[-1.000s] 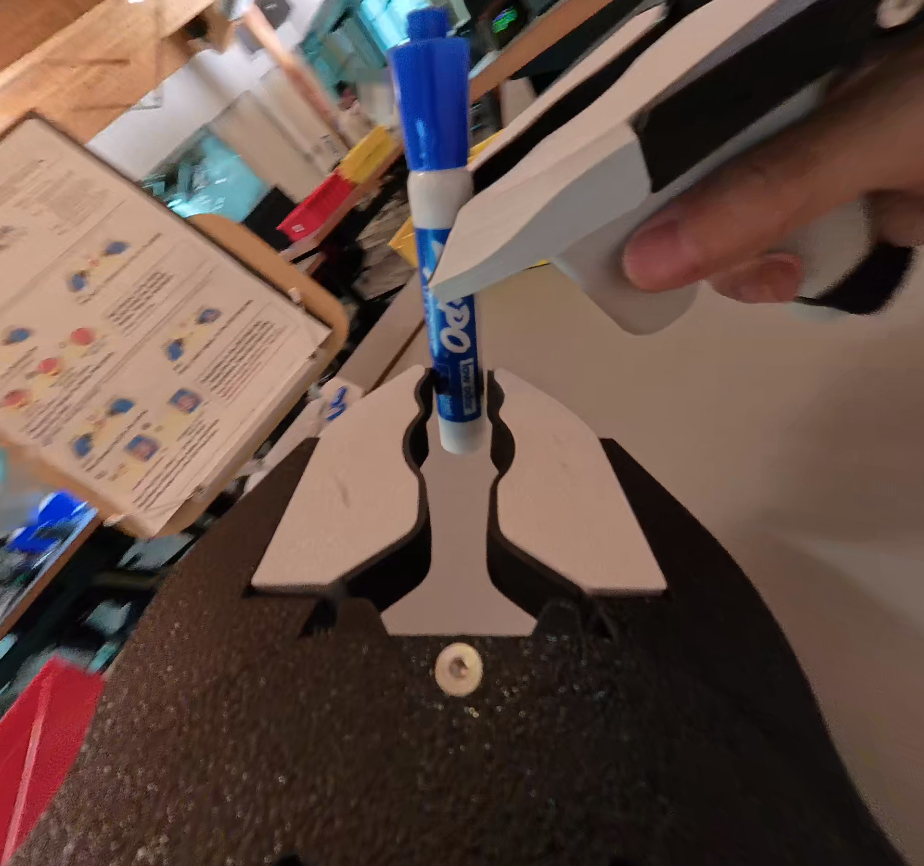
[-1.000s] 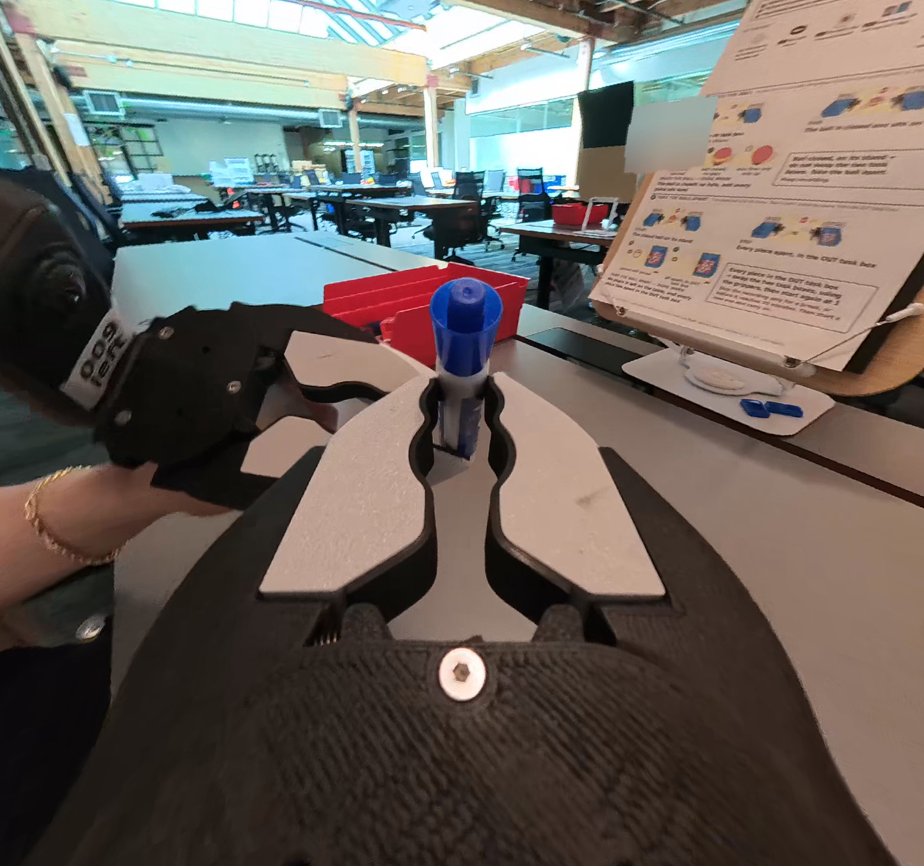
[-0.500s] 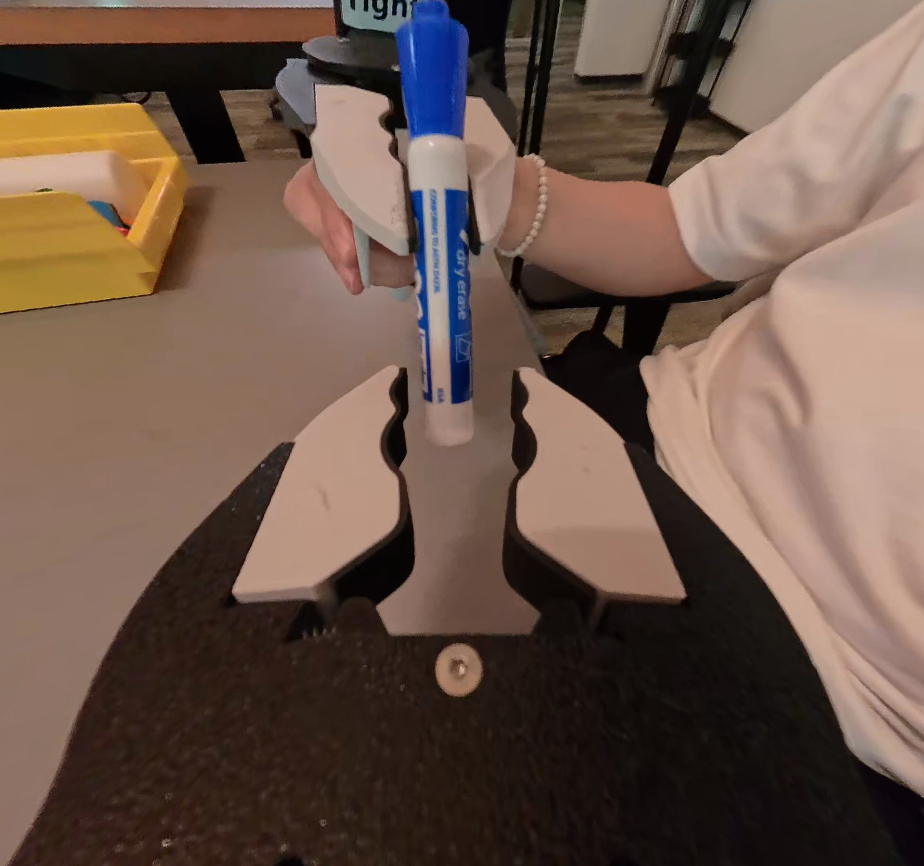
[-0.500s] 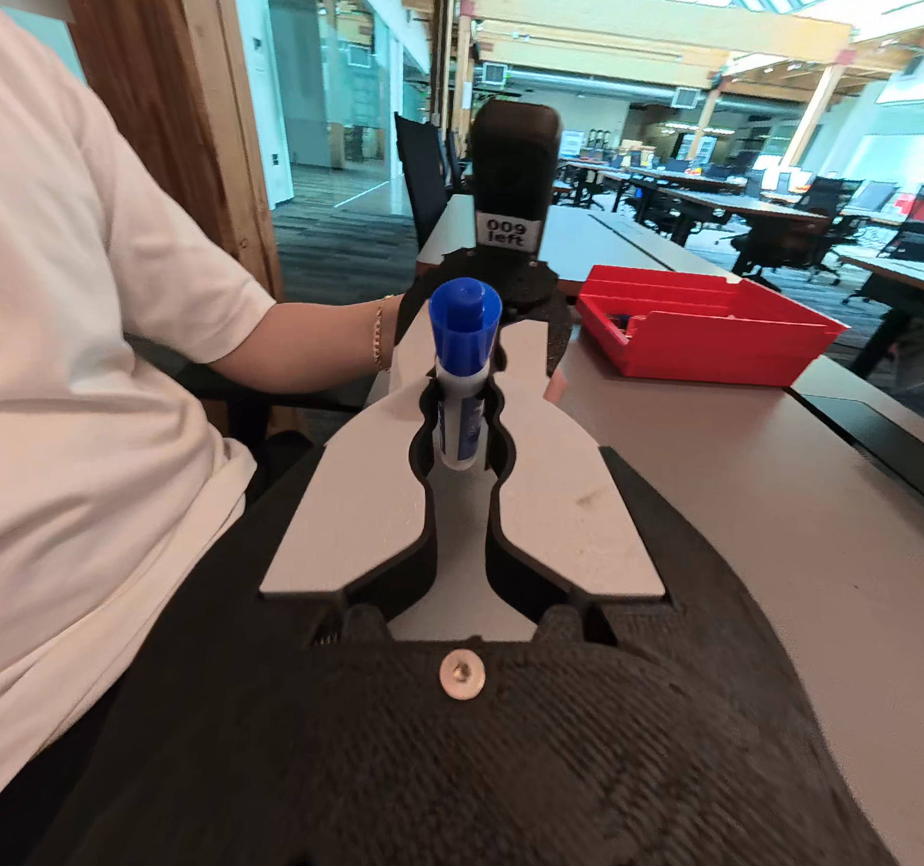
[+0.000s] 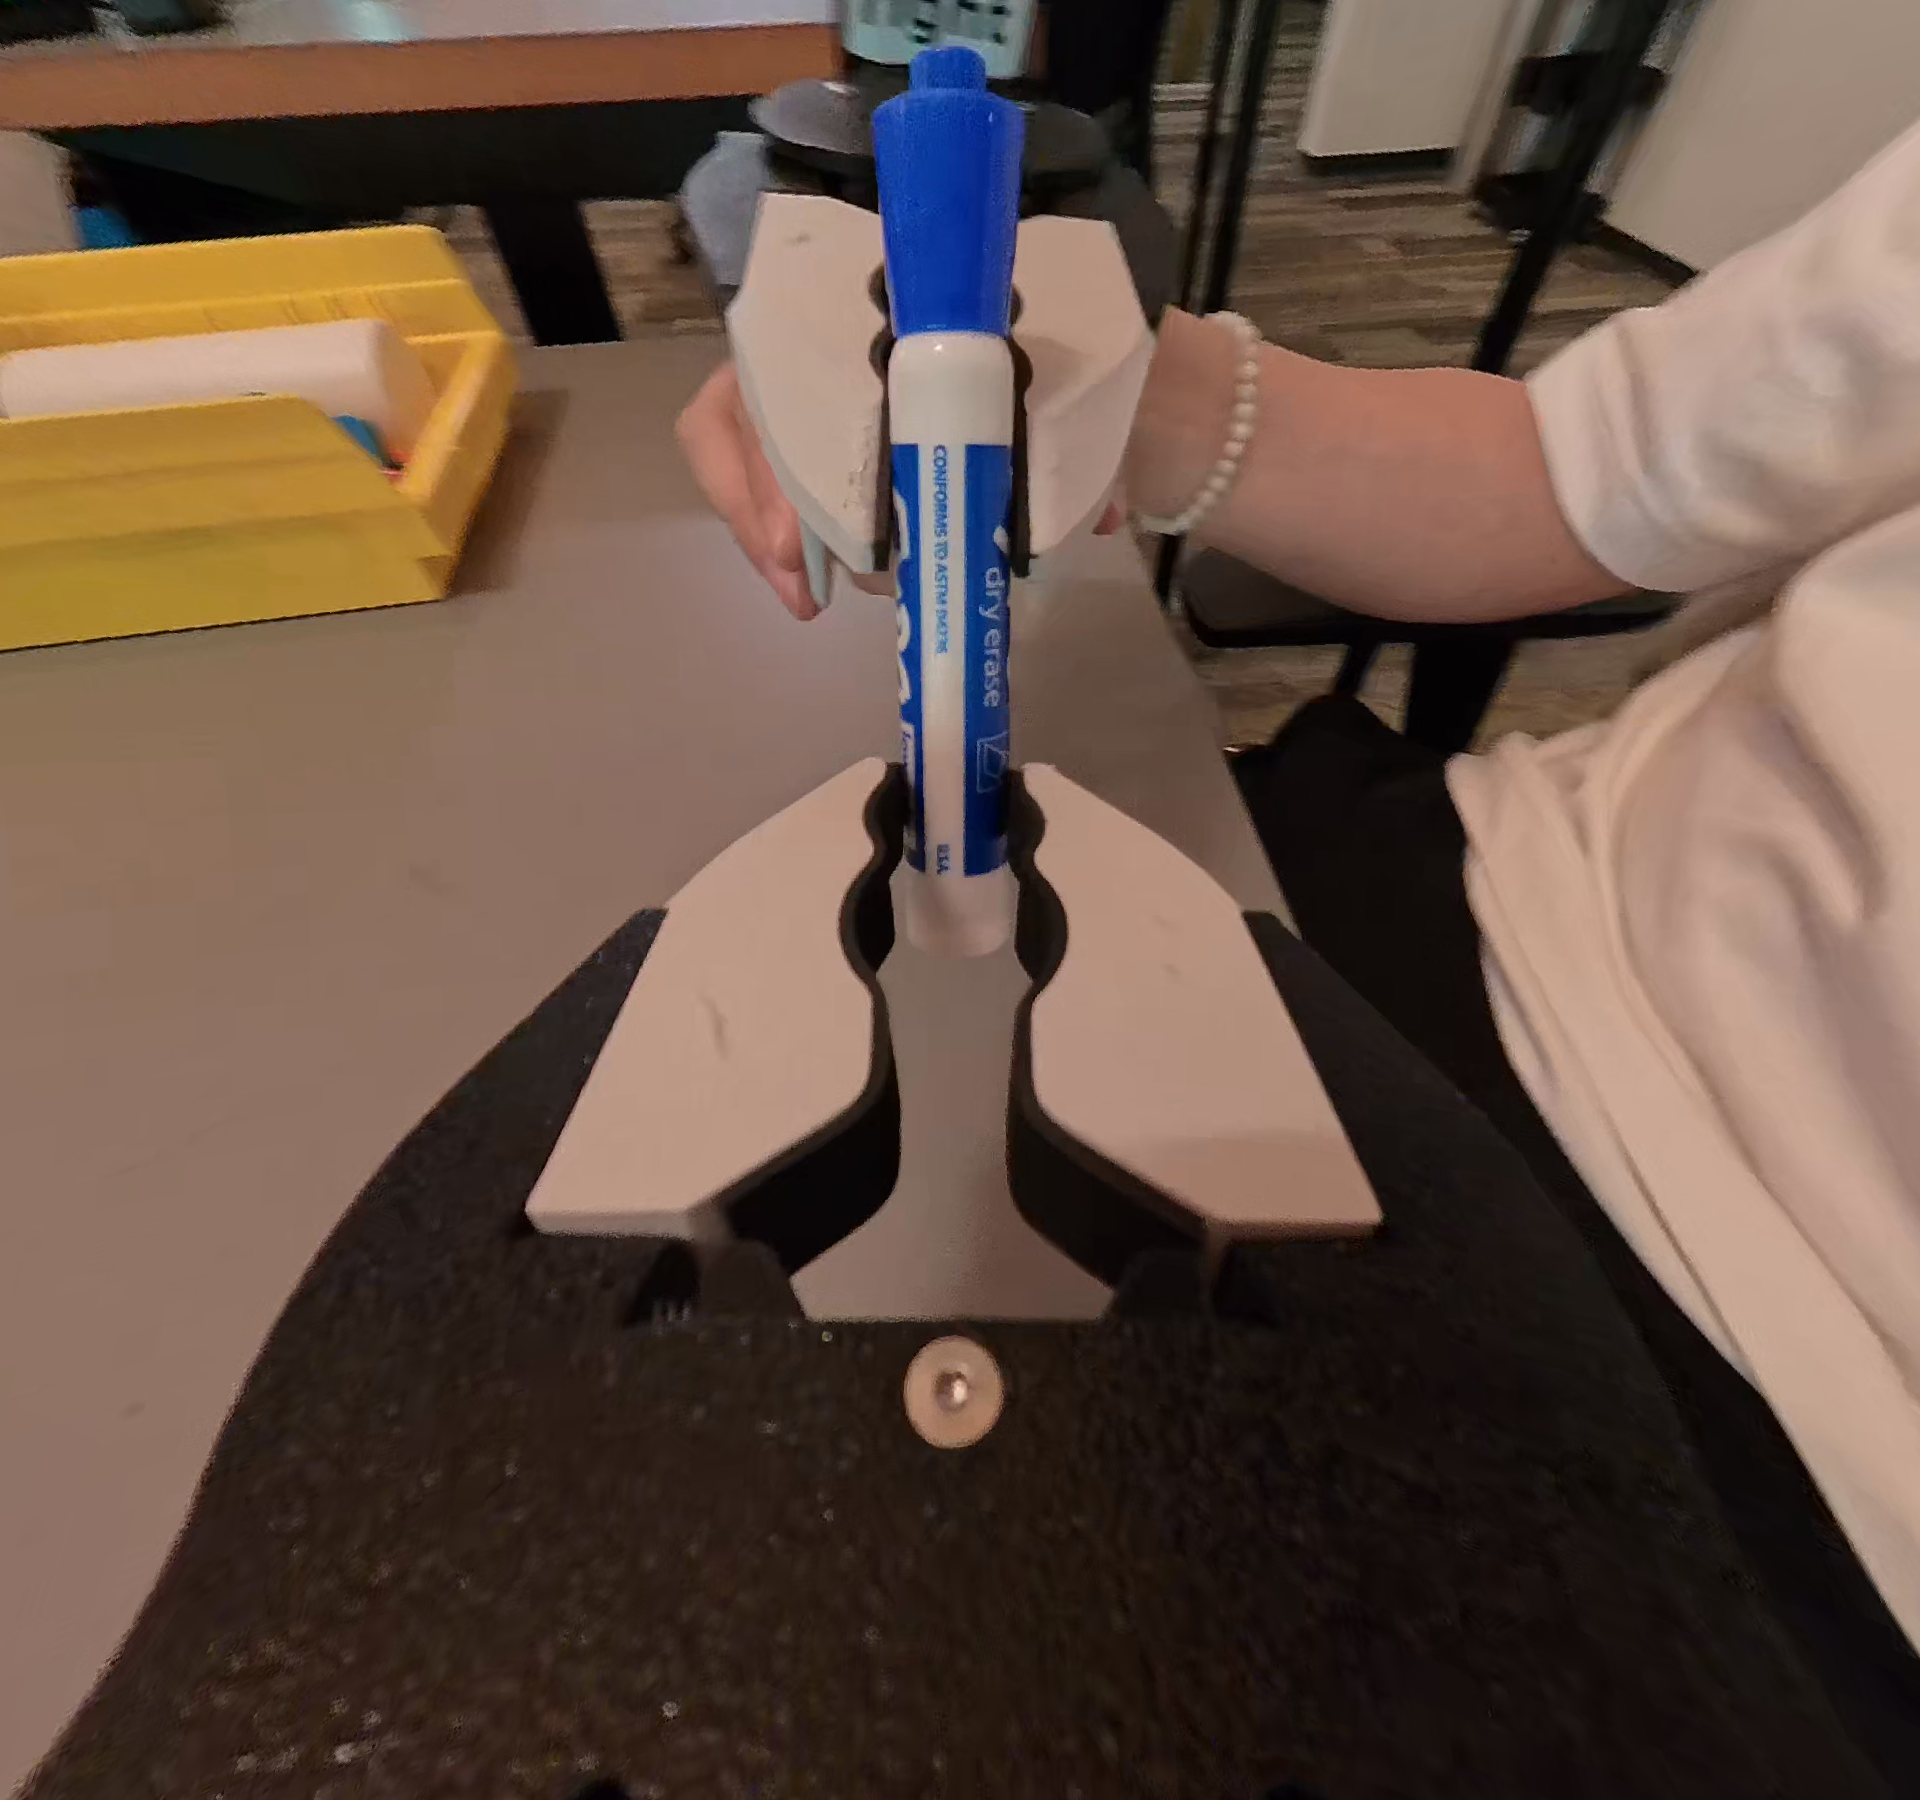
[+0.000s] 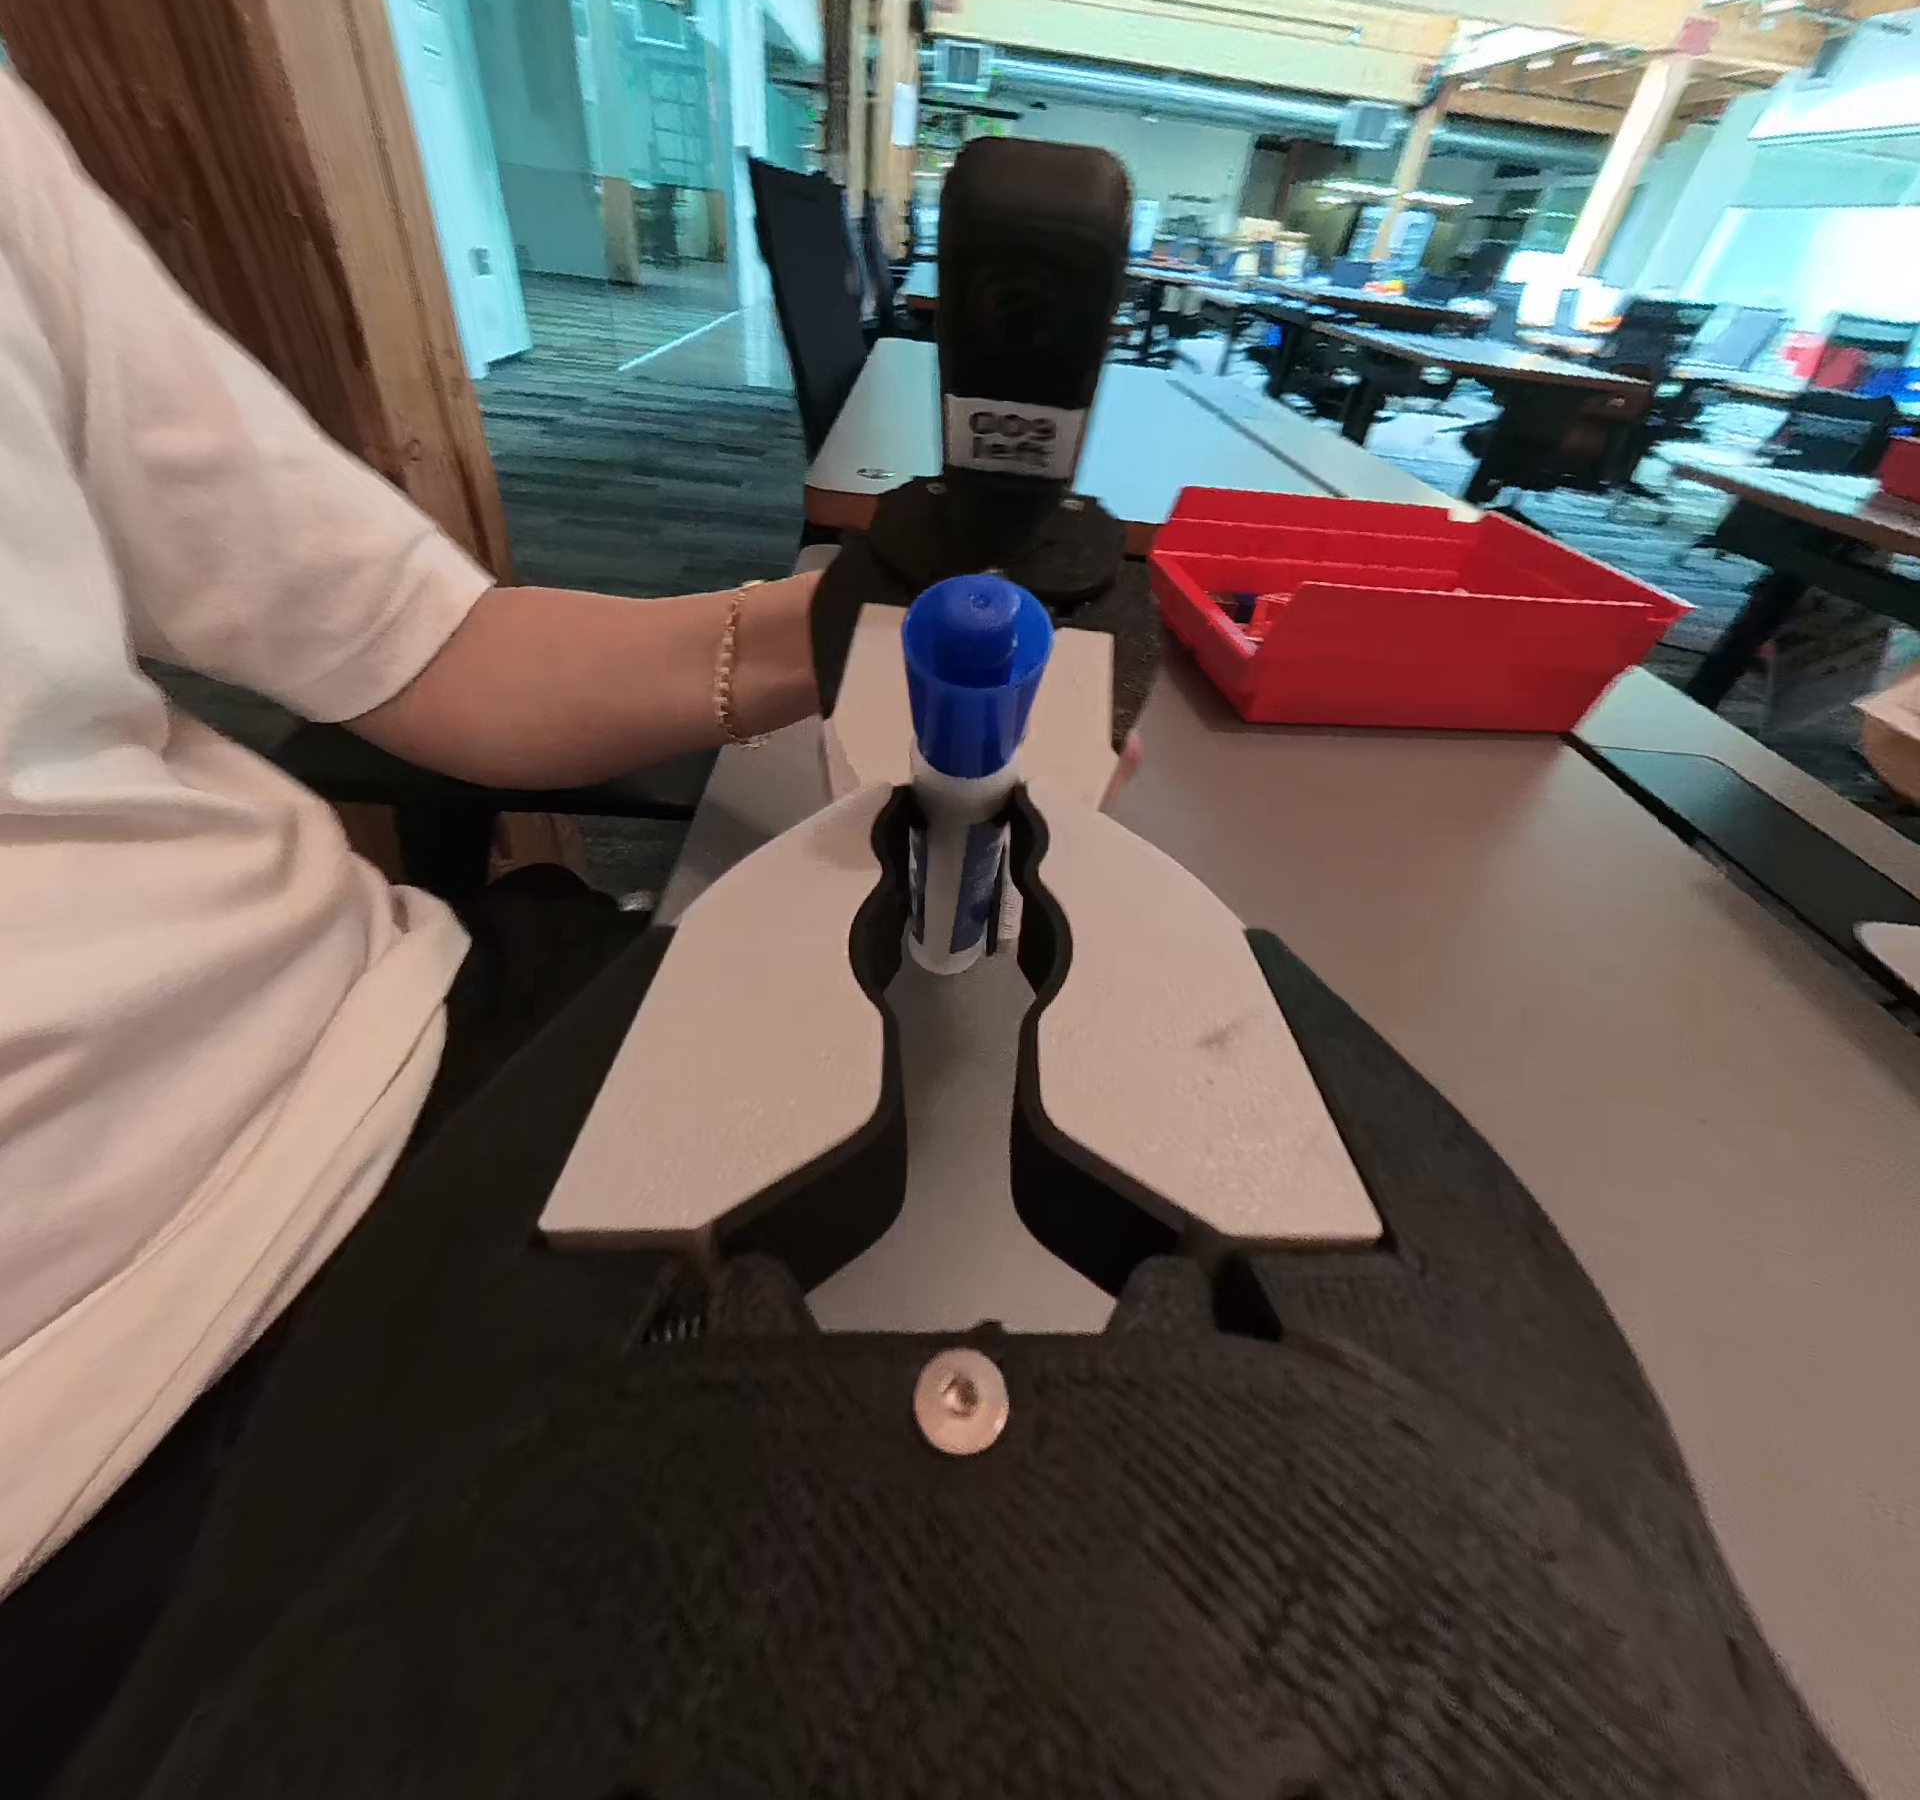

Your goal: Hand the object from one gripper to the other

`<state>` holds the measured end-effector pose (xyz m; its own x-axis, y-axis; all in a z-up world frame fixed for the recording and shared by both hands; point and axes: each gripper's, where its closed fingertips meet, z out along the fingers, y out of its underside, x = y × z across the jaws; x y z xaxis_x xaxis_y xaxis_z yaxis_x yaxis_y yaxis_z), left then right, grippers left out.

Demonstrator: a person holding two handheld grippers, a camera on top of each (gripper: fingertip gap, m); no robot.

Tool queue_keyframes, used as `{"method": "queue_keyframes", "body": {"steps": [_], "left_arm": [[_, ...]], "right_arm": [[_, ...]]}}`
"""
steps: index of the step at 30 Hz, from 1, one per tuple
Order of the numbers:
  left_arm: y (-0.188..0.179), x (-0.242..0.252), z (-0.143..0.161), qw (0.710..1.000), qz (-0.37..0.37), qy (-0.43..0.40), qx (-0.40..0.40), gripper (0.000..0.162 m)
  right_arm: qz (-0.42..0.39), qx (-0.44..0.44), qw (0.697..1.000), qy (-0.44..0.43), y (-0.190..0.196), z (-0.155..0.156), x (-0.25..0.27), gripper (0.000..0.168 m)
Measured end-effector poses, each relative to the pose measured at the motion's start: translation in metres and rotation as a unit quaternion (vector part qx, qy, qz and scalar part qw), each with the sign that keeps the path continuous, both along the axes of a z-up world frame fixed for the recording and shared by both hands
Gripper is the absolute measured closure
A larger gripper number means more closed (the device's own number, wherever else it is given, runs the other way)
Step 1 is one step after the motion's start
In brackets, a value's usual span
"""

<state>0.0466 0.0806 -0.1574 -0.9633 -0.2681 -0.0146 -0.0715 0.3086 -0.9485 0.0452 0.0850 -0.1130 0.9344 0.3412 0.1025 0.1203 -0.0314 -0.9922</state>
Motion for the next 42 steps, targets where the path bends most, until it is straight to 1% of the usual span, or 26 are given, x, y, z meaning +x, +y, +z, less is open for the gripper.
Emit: {"method": "queue_keyframes", "body": {"steps": [2, 4, 6, 8, 10, 12, 13, 15, 17, 20, 22, 24, 26, 27, 28, 30, 32, 33, 35, 38, 40, 42], "left_arm": [[0.006, 0.015, 0.004, 0.999, 0.049, -0.018, -0.005, 0.143], [0.017, 0.037, 0.009, 0.99, 0.13, -0.052, -0.002, 0.143], [0.033, 0.061, 0.017, 0.965, 0.239, -0.104, 0.015, 0.144], [0.044, 0.072, 0.025, 0.935, 0.314, -0.159, 0.04, 0.144], [0.046, 0.075, 0.034, 0.906, 0.358, -0.215, 0.069, 0.143], [0.043, 0.074, 0.04, 0.879, 0.381, -0.268, 0.099, 0.144], [0.038, 0.073, 0.04, 0.872, 0.379, -0.287, 0.114, 0.144], [0.029, 0.071, 0.037, 0.863, 0.374, -0.31, 0.14, 0.143], [0.024, 0.071, 0.036, 0.859, 0.376, -0.317, 0.145, 0.143], [0.017, 0.069, 0.027, 0.887, 0.337, -0.286, 0.135, 0.142], [0.009, 0.062, 0.025, 0.913, 0.291, -0.264, 0.112, 0.125], [0.004, 0.053, 0.021, 0.942, 0.239, -0.215, 0.099, 0.112], [-0.004, 0.036, 0.015, 0.971, 0.164, -0.153, 0.082, 0.114], [-0.007, 0.027, 0.013, 0.98, 0.131, -0.129, 0.073, 0.118], [-0.008, 0.02, 0.011, 0.986, 0.106, -0.112, 0.066, 0.121], [-0.009, 0.009, 0.006, 0.993, 0.062, -0.079, 0.062, 0.125], [-0.012, -0.004, 0.002, 0.997, 0.018, -0.049, 0.051, 0.126], [-0.014, -0.009, 0.002, 0.998, 0.002, -0.036, 0.043, 0.129], [-0.016, -0.01, 0.003, 0.999, -0.008, -0.026, 0.032, 0.142], [-0.016, -0.009, 0.002, 0.999, -0.012, -0.024, 0.025, 0.143], [-0.015, 0.0, 0.001, 0.999, 0.011, -0.033, 0.029, 0.143], [-0.009, 0.017, 0.002, 0.996, 0.067, -0.05, 0.027, 0.144]], "right_arm": [[-0.054, 0.01, 0.998, 0.011, 0.004, 0.002, 0.017, 0.148], [-0.112, 0.017, 0.993, 0.039, 0.008, 0.006, 0.034, 0.134], [-0.171, 0.033, 0.982, 0.066, 0.013, 0.011, 0.051, 0.129], [-0.228, 0.053, 0.969, 0.084, 0.018, 0.016, 0.063, 0.124], [-0.261, 0.078, 0.957, 0.097, 0.02, 0.024, 0.067, 0.121], [-0.293, 0.095, 0.946, 0.102, 0.019, 0.031, 0.07, 0.122], [-0.311, 0.099, 0.94, 0.099, 0.018, 0.032, 0.072, 0.124], [-0.328, 0.112, 0.935, 0.079, 0.015, 0.037, 0.072, 0.135], [-0.319, 0.109, 0.939, 0.059, 0.014, 0.039, 0.068, 0.147], [-0.283, 0.071, 0.956, 0.025, 0.016, 0.033, 0.062, 0.149], [-0.24, 0.056, 0.969, 0.009, 0.015, 0.031, 0.054, 0.149], [-0.173, 0.03, 0.984, 0.013, 0.013, 0.024, 0.041, 0.149], [-0.105, 0.035, 0.994, 0.017, 0.007, 0.024, 0.026, 0.149], [-0.07, 0.039, 0.997, 0.02, 0.003, 0.024, 0.017, 0.149], [-0.039, 0.04, 0.998, 0.025, -0.001, 0.024, 0.01, 0.149], [-0.004, 0.048, 0.998, 0.028, -0.006, 0.025, 0.002, 0.149], [0.014, 0.045, 0.999, 0.025, -0.007, 0.023, -0.003, 0.149], [0.017, 0.043, 0.999, 0.022, -0.008, 0.022, -0.004, 0.149], [0.042, 0.047, 0.998, 0.023, -0.01, 0.021, -0.011, 0.149], [0.048, 0.048, 0.997, 0.028, -0.01, 0.021, -0.012, 0.149], [0.025, 0.046, 0.998, 0.025, -0.008, 0.02, -0.005, 0.149], [-0.033, 0.041, 0.998, 0.029, -0.004, 0.019, 0.012, 0.149]]}}
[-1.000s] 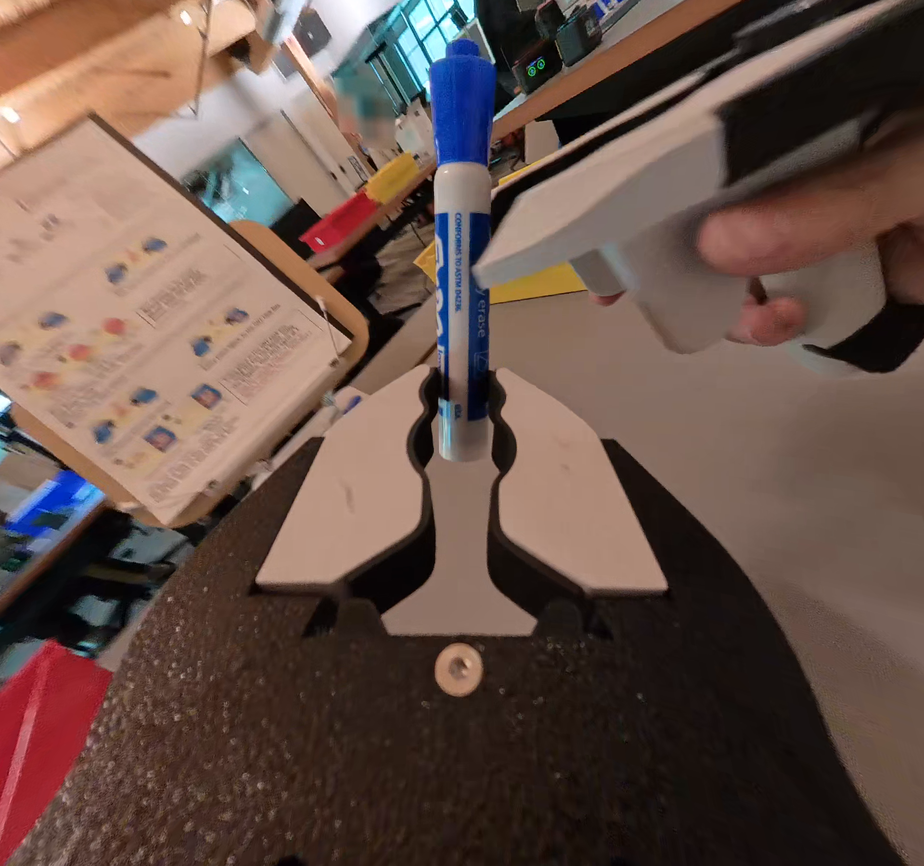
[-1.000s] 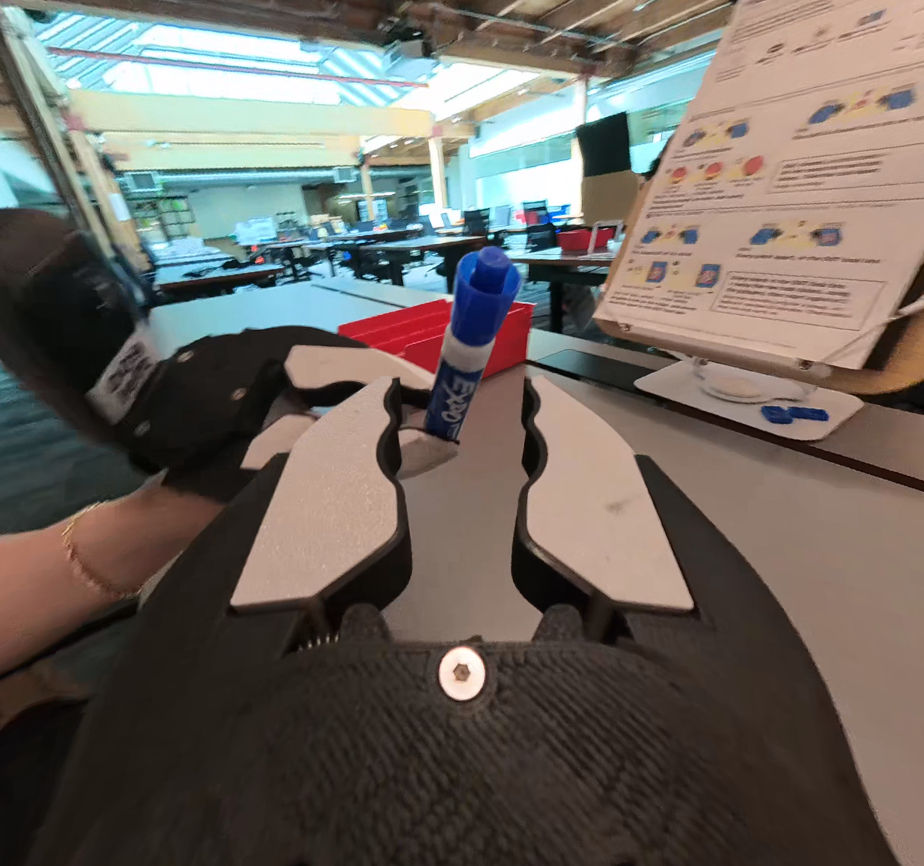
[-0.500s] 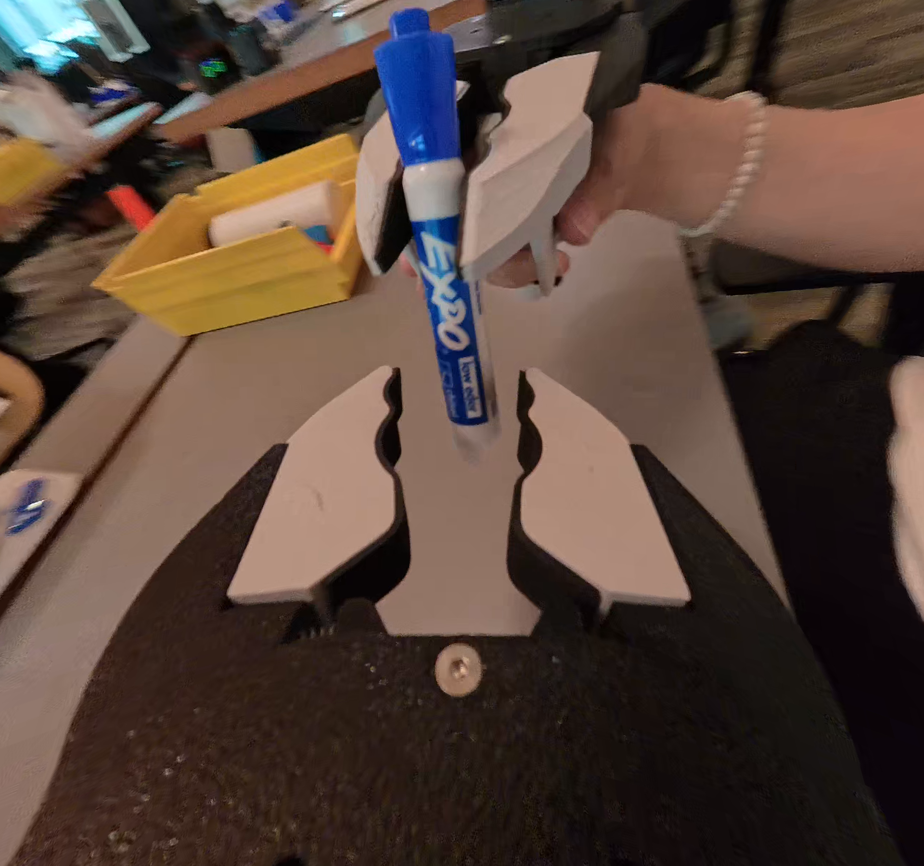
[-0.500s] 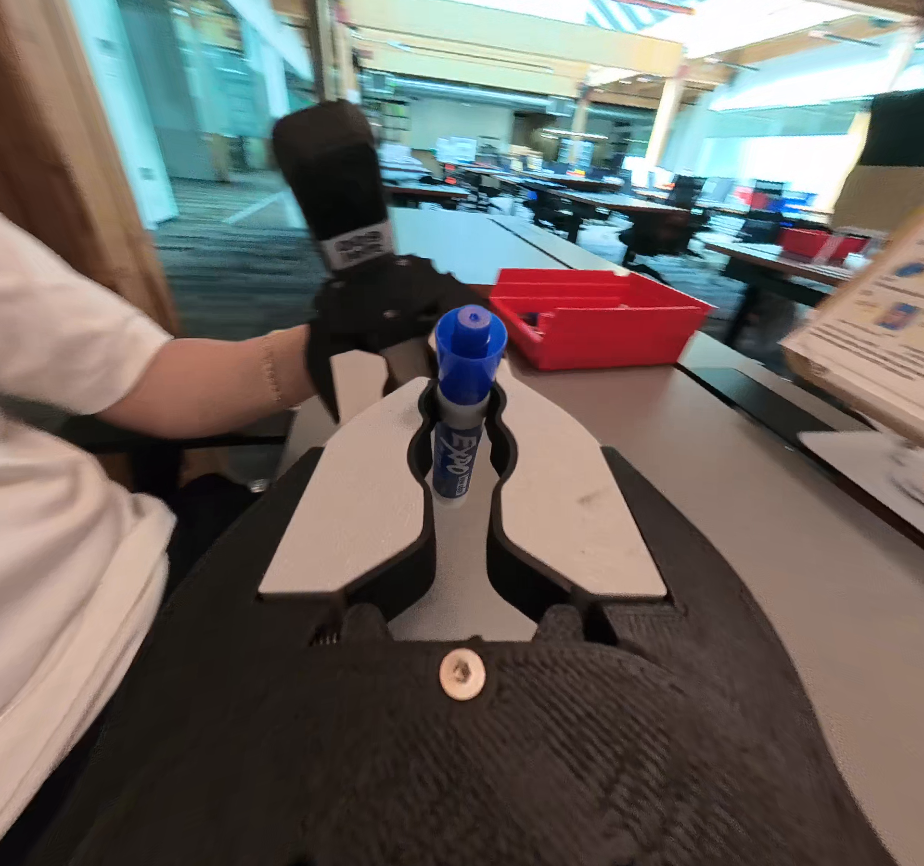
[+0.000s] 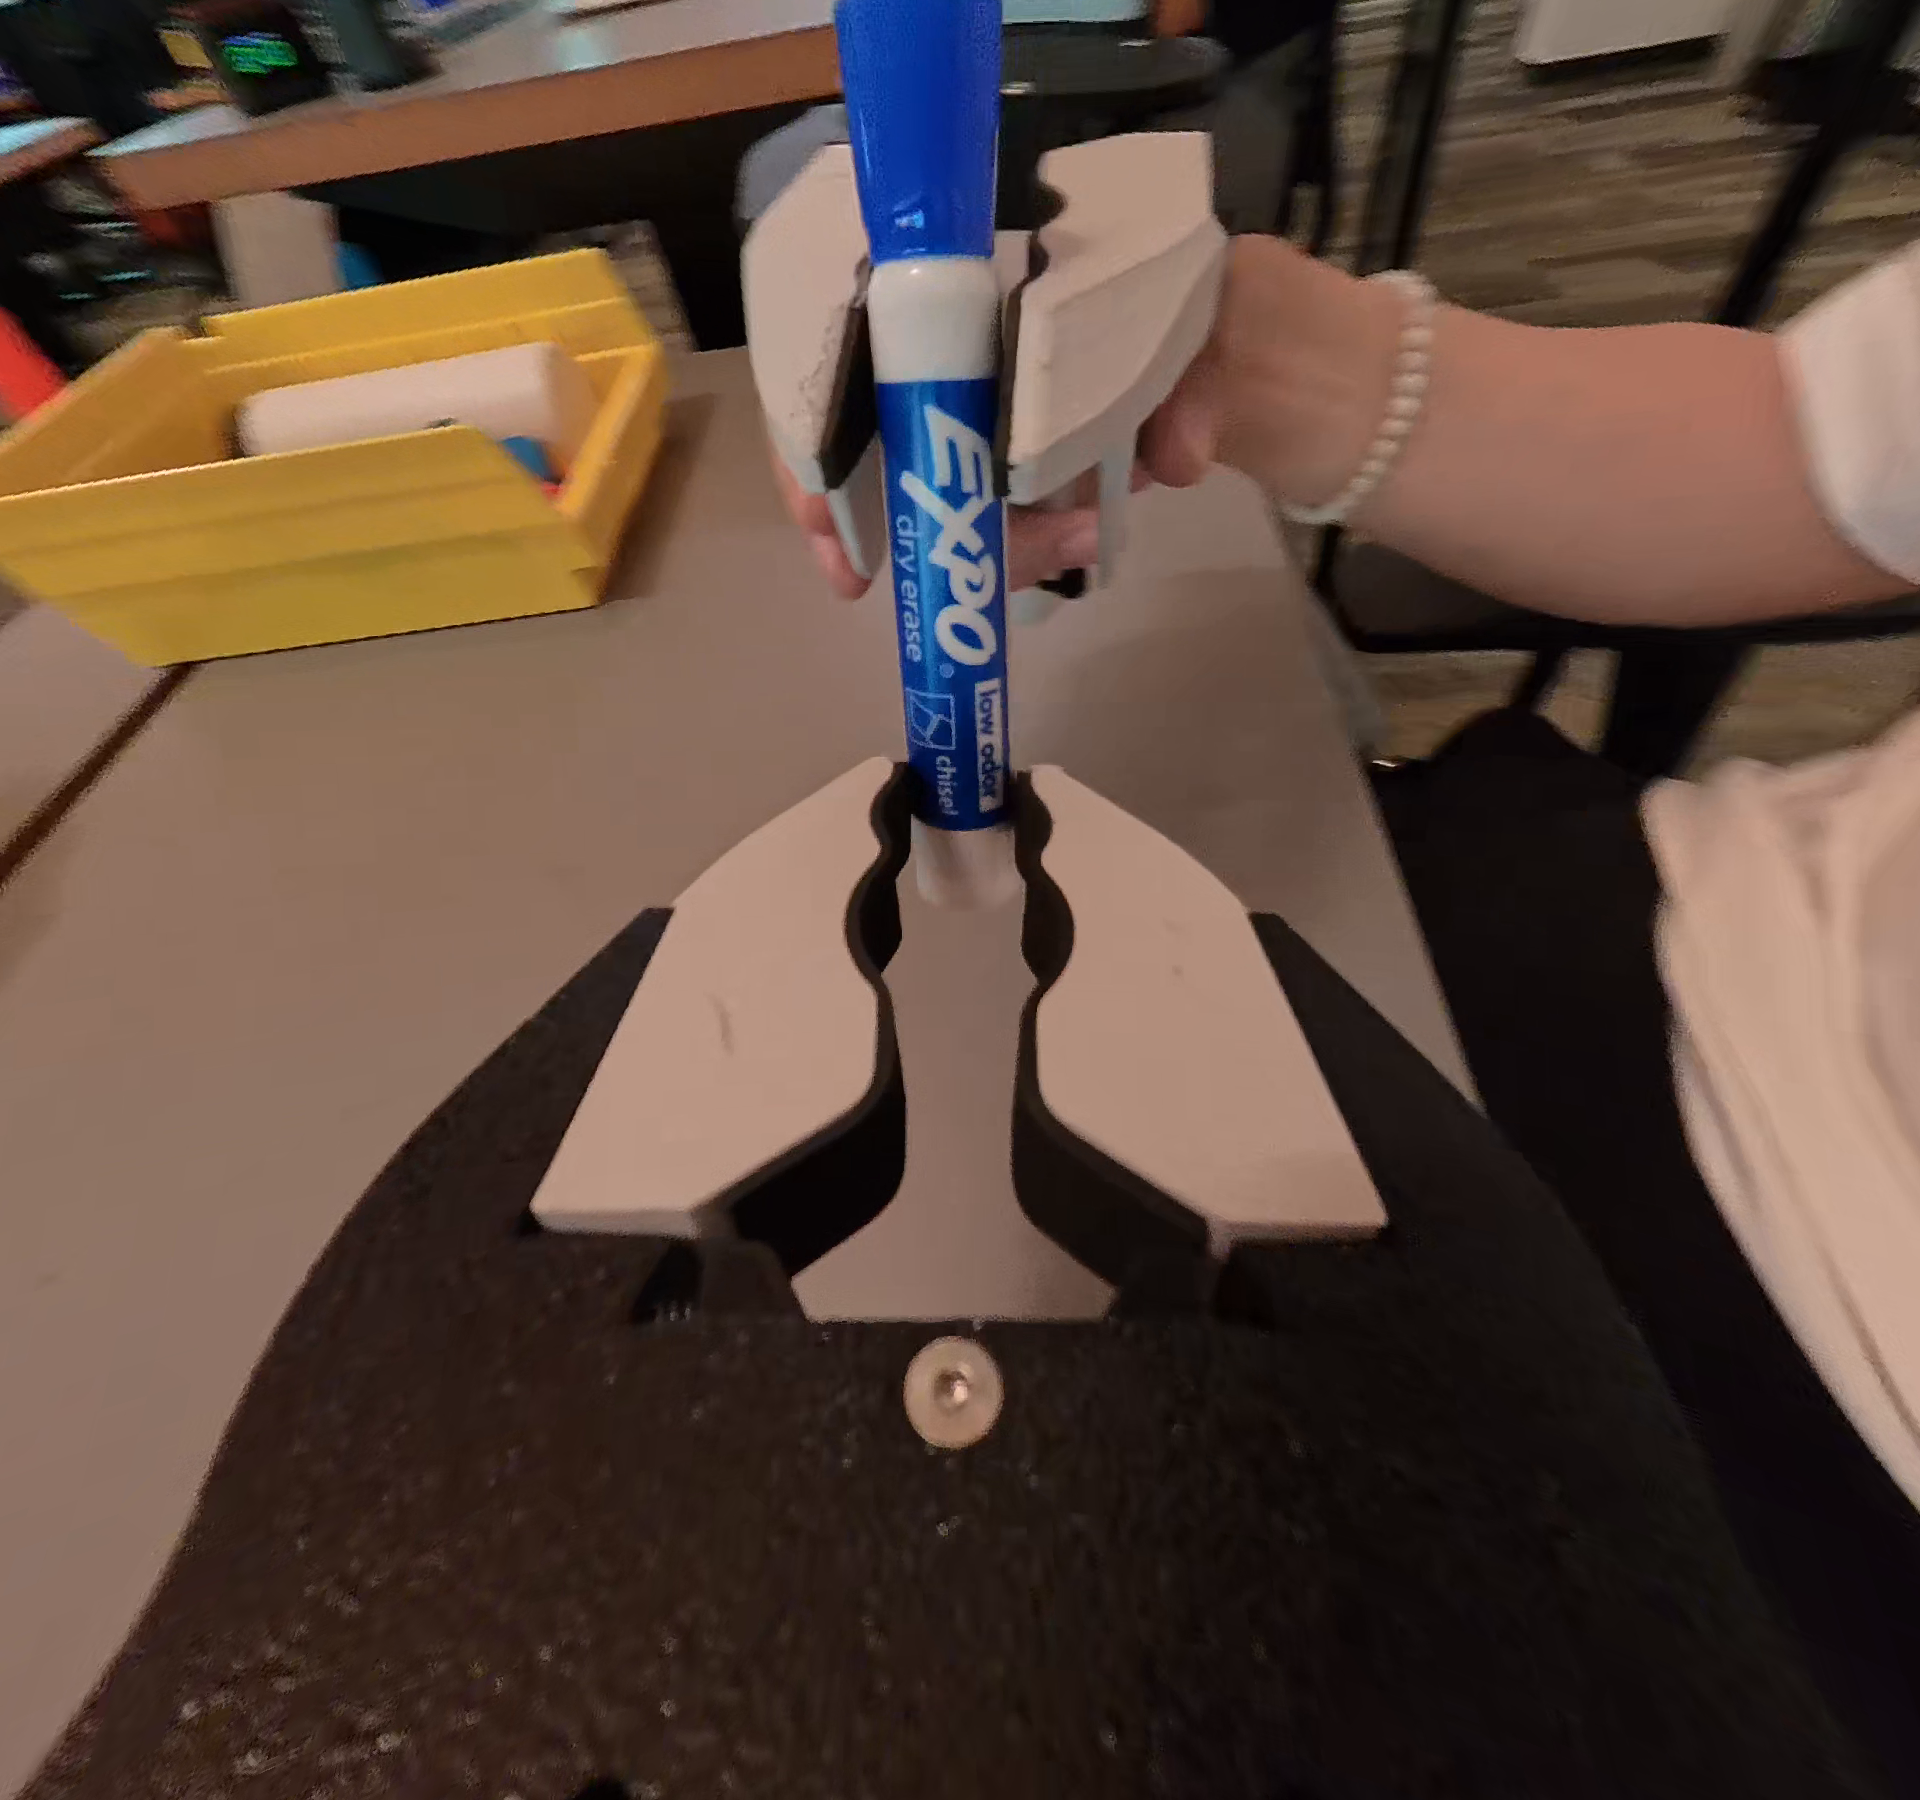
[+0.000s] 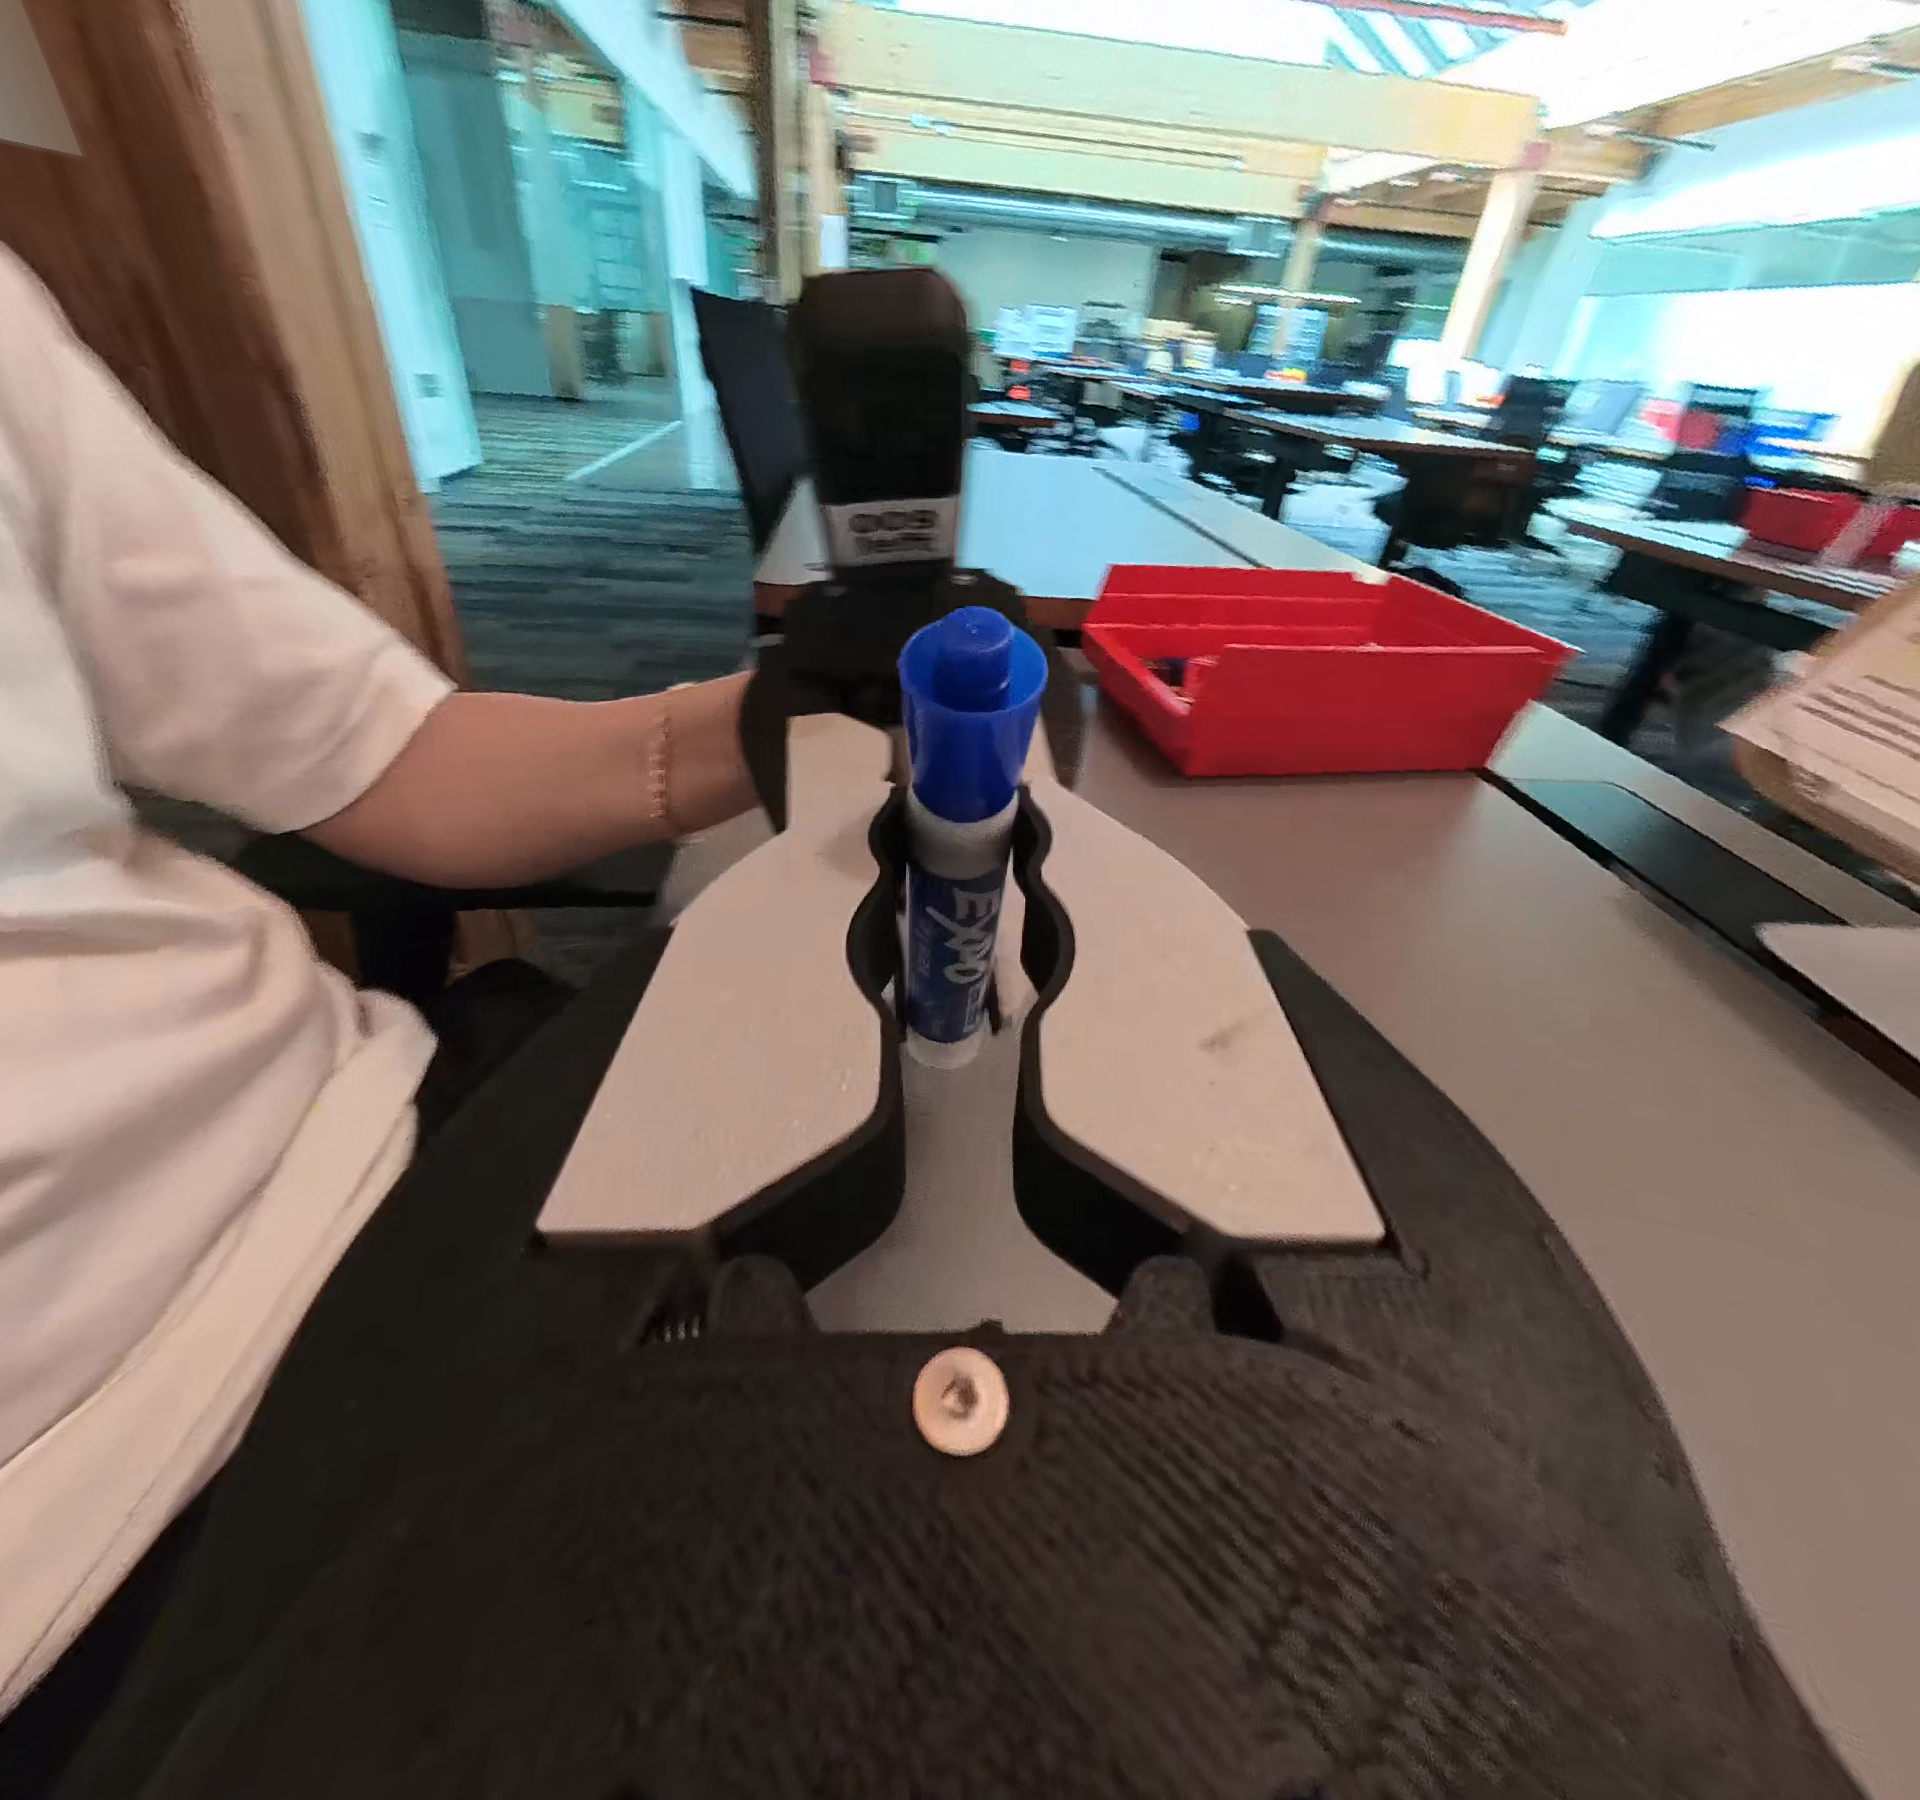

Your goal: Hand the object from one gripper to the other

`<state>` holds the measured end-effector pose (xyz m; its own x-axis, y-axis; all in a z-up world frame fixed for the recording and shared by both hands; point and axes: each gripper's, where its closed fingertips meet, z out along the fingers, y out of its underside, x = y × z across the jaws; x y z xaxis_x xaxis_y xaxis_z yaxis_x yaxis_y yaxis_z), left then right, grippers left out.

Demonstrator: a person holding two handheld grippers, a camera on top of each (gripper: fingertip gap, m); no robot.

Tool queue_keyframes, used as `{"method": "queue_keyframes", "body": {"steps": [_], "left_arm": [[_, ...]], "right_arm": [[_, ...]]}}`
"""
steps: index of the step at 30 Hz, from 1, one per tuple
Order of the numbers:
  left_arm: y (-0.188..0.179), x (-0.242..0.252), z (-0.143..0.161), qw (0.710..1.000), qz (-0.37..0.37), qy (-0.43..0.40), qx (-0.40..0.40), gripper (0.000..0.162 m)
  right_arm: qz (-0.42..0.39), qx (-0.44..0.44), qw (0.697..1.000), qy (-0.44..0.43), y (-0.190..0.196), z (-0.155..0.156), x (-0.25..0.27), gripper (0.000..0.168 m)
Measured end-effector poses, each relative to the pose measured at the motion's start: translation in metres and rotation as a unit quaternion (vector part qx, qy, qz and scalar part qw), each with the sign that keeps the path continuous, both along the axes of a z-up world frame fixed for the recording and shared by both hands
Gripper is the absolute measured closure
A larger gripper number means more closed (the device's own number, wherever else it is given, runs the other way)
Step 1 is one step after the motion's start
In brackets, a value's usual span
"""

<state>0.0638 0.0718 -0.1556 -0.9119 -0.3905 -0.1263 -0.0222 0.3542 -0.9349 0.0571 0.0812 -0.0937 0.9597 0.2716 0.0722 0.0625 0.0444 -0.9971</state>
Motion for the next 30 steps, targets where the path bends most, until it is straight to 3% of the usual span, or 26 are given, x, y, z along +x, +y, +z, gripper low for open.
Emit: {"method": "queue_keyframes", "body": {"steps": [3, 6, 11, 13, 15, 20, 22, 26, 28, 30], "left_arm": [[0.019, 0.031, 0.004, 0.992, 0.121, -0.023, 0.007, 0.144], [0.038, 0.047, 0.002, 0.975, 0.221, 0.005, 0.014, 0.144], [0.036, 0.045, -0.005, 0.968, 0.238, 0.084, -0.017, 0.144], [0.031, 0.042, -0.008, 0.966, 0.222, 0.123, -0.044, 0.144], [0.028, 0.041, -0.009, 0.964, 0.208, 0.153, -0.069, 0.144], [0.032, 0.042, -0.013, 0.962, 0.206, 0.163, -0.069, 0.144], [0.033, 0.044, -0.013, 0.965, 0.213, 0.143, -0.056, 0.144], [0.038, 0.052, -0.016, 0.965, 0.252, 0.073, 0.005, 0.144], [0.04, 0.056, -0.017, 0.96, 0.277, 0.035, 0.032, 0.144], [0.036, 0.057, -0.016, 0.958, 0.284, 0.014, 0.04, 0.144]], "right_arm": [[-0.126, 0.003, 0.992, -0.029, 0.002, 0.0, 0.036, 0.133], [-0.218, 0.017, 0.96, -0.174, -0.001, 0.007, 0.05, 0.113], [-0.296, -0.019, 0.859, -0.417, 0.003, -0.002, 0.056, 0.1], [-0.304, -0.042, 0.827, -0.472, 0.007, -0.011, 0.058, 0.091], [-0.311, -0.068, 0.816, -0.482, 0.01, -0.019, 0.063, 0.078], [-0.311, -0.071, 0.82, -0.474, 0.012, -0.022, 0.066, 0.065], [-0.301, -0.07, 0.836, -0.453, 0.011, -0.023, 0.065, 0.065], [-0.301, -0.036, 0.91, -0.283, 0.008, -0.007, 0.067, 0.065], [-0.317, -0.035, 0.93, -0.181, 0.005, -0.002, 0.076, 0.065], [-0.318, -0.012, 0.94, -0.125, 0.006, 0.005, 0.075, 0.085]]}}
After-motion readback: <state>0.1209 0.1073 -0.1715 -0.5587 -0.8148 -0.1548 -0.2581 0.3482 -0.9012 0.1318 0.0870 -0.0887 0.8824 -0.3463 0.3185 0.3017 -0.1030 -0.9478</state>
